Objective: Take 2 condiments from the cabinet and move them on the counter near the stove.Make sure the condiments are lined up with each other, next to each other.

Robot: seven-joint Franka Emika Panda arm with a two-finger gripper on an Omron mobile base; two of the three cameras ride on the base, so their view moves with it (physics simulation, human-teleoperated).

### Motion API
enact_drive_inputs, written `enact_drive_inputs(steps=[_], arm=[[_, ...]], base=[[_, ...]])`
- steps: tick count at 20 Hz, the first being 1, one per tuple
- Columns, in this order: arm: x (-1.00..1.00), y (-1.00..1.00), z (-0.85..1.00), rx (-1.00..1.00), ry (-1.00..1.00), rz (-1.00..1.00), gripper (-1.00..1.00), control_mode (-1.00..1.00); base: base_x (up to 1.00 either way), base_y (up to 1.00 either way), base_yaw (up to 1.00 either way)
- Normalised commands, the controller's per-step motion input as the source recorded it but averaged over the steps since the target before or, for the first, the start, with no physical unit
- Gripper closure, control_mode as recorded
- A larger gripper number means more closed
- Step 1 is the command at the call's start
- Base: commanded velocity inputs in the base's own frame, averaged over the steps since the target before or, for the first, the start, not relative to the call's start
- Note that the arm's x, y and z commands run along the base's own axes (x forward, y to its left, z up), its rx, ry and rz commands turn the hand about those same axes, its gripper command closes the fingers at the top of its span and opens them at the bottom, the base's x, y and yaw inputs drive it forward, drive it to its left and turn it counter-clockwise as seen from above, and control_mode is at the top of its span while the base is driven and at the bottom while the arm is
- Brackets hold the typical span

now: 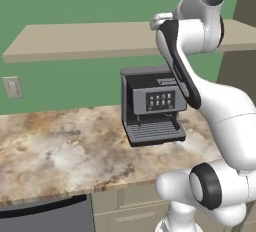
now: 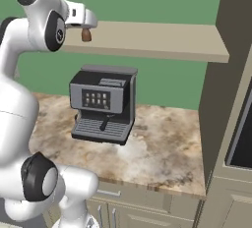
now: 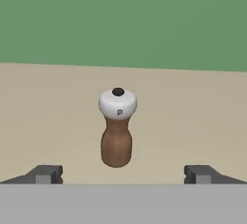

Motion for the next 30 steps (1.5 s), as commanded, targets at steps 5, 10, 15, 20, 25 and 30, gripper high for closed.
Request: enact_drive_inputs(steps=[5, 10, 15, 20, 25, 30], arm=[[0.19, 0.00, 0.00, 0.00, 0.00, 0.00, -1.00, -1.00], [0.15, 0.00, 0.00, 0.00, 0.00, 0.00, -1.00, -1.00], [0.11, 0.07, -0.01, 0.00, 0.00, 0.00, -1.00, -1.00], [0.16, 0.06, -0.03, 0.00, 0.00, 0.00, -1.00, -1.00], [0.16, 0.00, -0.03, 0.00, 0.00, 0.00, -1.00, -1.00], [0.17, 0.00, -0.02, 0.00, 0.00, 0.00, -1.00, -1.00]], base=[[0.00, 0.00, 0.00], [0.00, 0.00, 0.00], [0.00, 0.00, 0.00], [0.00, 0.00, 0.00], [0.00, 0.00, 0.00], [0.00, 0.00, 0.00]])
